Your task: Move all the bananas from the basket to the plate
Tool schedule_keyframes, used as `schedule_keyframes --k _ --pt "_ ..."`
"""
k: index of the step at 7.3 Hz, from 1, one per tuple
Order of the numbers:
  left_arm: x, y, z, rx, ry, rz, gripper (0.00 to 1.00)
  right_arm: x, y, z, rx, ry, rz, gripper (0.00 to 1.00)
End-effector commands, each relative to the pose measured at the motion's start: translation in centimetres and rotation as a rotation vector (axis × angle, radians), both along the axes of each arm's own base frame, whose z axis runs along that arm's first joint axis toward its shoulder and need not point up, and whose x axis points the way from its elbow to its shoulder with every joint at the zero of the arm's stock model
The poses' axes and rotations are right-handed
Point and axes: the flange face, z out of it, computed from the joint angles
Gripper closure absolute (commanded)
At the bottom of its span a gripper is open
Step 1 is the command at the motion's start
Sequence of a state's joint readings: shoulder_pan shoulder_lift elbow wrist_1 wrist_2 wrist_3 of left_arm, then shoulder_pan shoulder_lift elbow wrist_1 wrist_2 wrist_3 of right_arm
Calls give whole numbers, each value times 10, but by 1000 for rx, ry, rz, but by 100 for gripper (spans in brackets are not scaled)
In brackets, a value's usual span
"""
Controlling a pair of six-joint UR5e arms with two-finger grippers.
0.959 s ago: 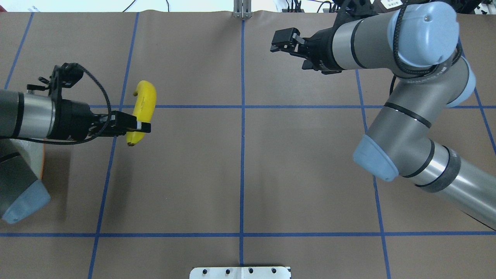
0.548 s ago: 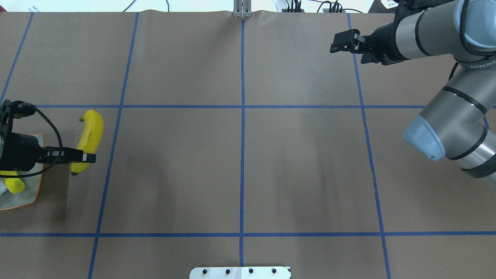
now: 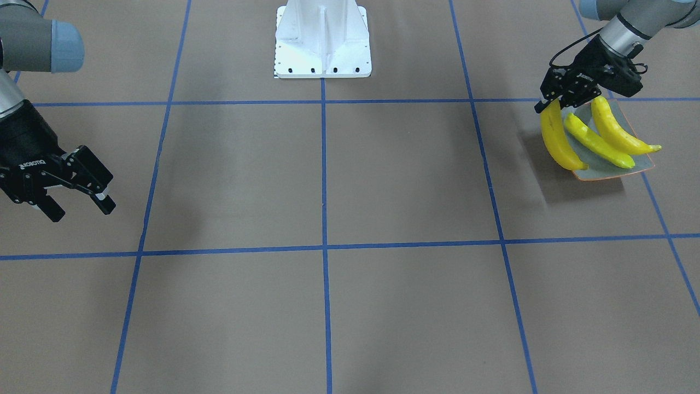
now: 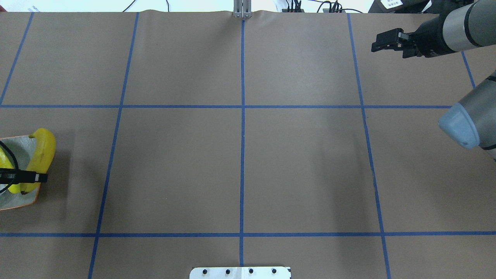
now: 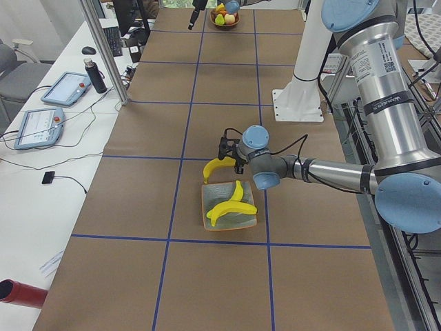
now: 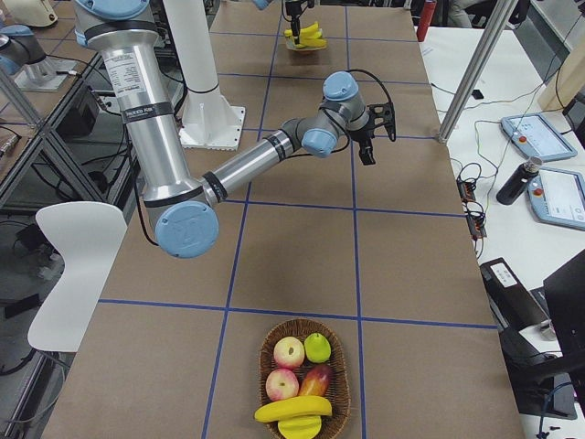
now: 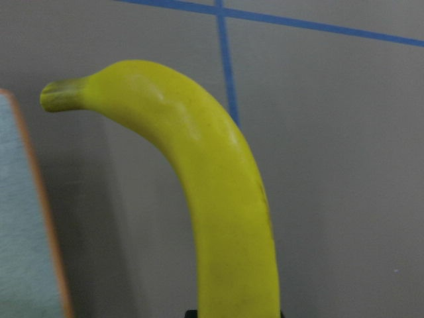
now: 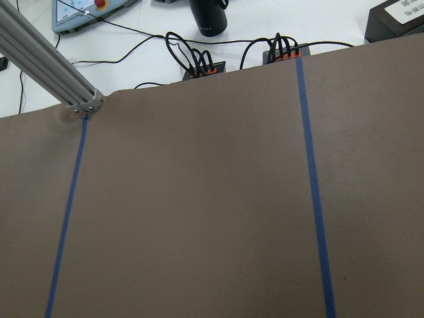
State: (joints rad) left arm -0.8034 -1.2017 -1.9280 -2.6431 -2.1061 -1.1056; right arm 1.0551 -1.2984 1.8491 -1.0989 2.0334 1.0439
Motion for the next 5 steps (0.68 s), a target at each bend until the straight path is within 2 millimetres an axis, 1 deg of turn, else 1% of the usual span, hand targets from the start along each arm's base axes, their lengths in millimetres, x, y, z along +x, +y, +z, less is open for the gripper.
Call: schedule_keyframes --k 1,2,3,4,5 --pt "-28 -16 14 21 -78 -46 100 2 1 5 -1 6 -2 0" --pt "-45 -27 27 41 -170 -38 100 3 1 6 -3 6 -2 0" --pt "-48 -30 40 42 -243 -31 100 3 1 6 -1 6 -2 0" --pt "-45 -31 43 40 -265 -37 99 3 2 10 -5 8 -2 0" --pt "-43 -30 40 40 -255 -25 59 3 2 10 -7 9 -2 0"
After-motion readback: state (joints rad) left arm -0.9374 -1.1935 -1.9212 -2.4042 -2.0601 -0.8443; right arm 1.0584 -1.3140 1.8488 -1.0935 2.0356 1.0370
